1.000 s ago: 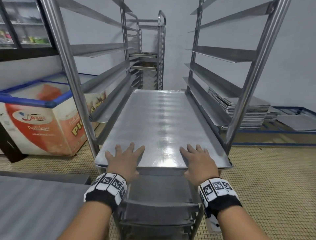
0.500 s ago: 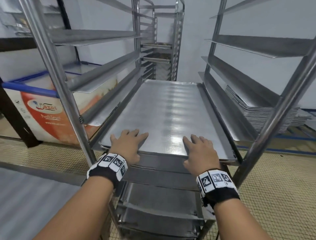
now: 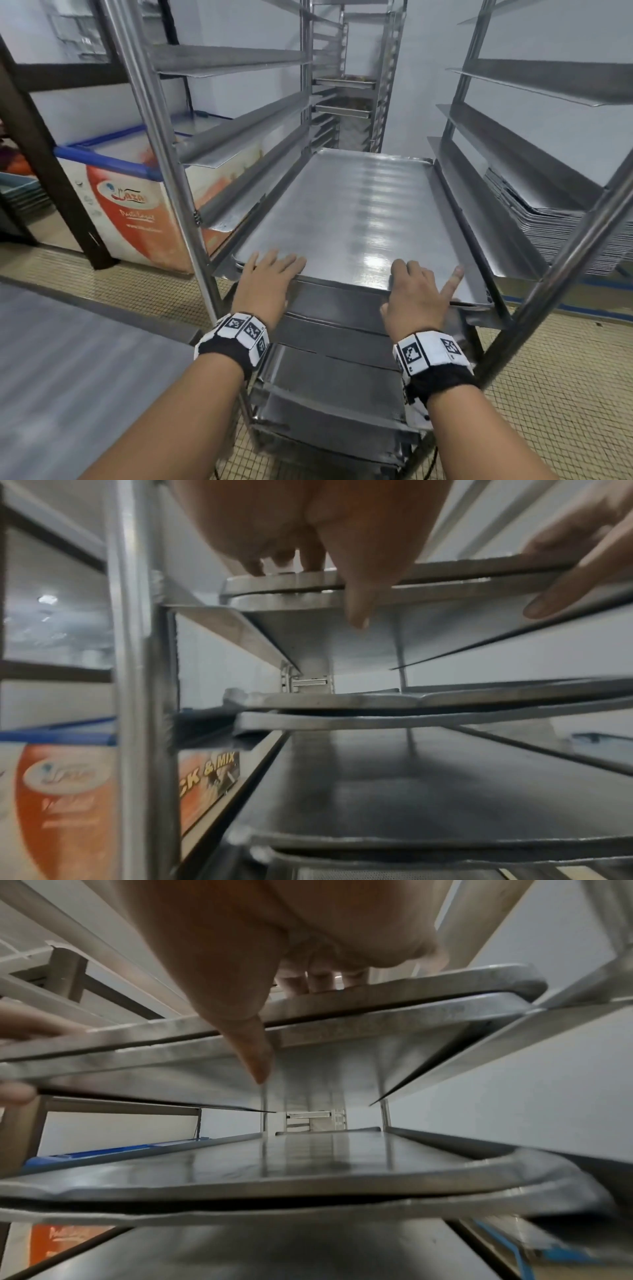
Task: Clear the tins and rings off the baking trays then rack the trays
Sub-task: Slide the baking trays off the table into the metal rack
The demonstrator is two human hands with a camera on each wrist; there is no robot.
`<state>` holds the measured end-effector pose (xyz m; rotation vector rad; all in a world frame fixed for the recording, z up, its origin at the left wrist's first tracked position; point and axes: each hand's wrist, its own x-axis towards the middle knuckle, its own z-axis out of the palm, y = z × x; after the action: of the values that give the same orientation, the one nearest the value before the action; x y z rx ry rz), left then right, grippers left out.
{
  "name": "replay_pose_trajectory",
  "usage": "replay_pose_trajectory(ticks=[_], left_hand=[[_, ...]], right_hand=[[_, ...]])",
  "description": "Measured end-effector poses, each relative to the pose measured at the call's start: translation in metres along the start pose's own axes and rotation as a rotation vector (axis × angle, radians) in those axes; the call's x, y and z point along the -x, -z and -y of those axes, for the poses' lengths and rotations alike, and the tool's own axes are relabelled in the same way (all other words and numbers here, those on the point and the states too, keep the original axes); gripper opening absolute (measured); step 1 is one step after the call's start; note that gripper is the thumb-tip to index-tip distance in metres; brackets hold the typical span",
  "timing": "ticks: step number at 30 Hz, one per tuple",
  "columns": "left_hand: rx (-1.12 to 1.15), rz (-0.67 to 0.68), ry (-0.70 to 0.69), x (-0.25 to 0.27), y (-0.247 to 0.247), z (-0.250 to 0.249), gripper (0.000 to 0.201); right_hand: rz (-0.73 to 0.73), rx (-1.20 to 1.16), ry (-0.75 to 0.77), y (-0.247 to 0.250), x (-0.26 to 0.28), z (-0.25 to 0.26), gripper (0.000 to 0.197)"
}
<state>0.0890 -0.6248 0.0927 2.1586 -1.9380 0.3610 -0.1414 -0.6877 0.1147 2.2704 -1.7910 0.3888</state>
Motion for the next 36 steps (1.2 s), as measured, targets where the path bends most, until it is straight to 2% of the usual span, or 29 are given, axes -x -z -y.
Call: replay_pose_trajectory(ticks=[2, 3, 5, 7, 9, 11, 14, 17, 20, 22, 29, 34, 36], left_hand=[[0.011, -0.055, 0.034, 0.018, -0.002, 0.005, 0.078], [0.031, -0.049, 0.067, 0.027, -0.002, 0.006, 0.078], [0.059, 0.028, 0.120, 0.050, -0.001, 0.013, 0.084], [0.083, 0.091, 0.172, 0.073, 0.000, 0.022, 0.089], [0.138, 0.156, 0.280, 0.100, -0.004, 0.037, 0.092], [0.183, 0.224, 0.418, 0.131, -0.011, 0.056, 0.090], [0.201, 0.310, 0.625, 0.190, -0.026, 0.083, 0.083], [0.207, 0.397, 0.903, 0.263, -0.047, 0.103, 0.080], [0.271, 0.506, 1.188, 0.326, -0.061, 0.110, 0.076], [0.311, 0.531, 1.315, 0.355, -0.066, 0.107, 0.077], [0.320, 0.594, 1.419, 0.378, -0.060, 0.089, 0.088], [0.286, 0.613, 1.458, 0.394, -0.060, 0.067, 0.089], [0.293, 0.590, 1.474, 0.400, -0.060, 0.055, 0.090]], right_hand=[[0.007, -0.030, -0.042, 0.001, 0.010, 0.005, 0.053], [0.024, -0.045, -0.056, 0.001, 0.015, 0.009, 0.059], [0.054, -0.077, -0.065, -0.003, 0.029, 0.018, 0.076], [0.012, -0.185, -0.035, -0.011, 0.047, 0.031, 0.087], [-0.050, -0.290, 0.036, -0.020, 0.067, 0.049, 0.095], [-0.054, -0.316, 0.119, -0.028, 0.086, 0.070, 0.098], [0.091, -0.345, 0.292, -0.039, 0.107, 0.108, 0.090], [0.281, -0.409, 0.482, -0.057, 0.123, 0.155, 0.083], [0.417, -0.457, 0.626, -0.072, 0.137, 0.203, 0.079], [0.491, -0.446, 0.713, -0.081, 0.143, 0.230, 0.078], [0.617, -0.303, 0.993, -0.121, 0.149, 0.286, 0.081], [0.708, -0.217, 1.073, -0.141, 0.145, 0.290, 0.105], [0.746, -0.205, 1.041, -0.142, 0.146, 0.289, 0.121]])
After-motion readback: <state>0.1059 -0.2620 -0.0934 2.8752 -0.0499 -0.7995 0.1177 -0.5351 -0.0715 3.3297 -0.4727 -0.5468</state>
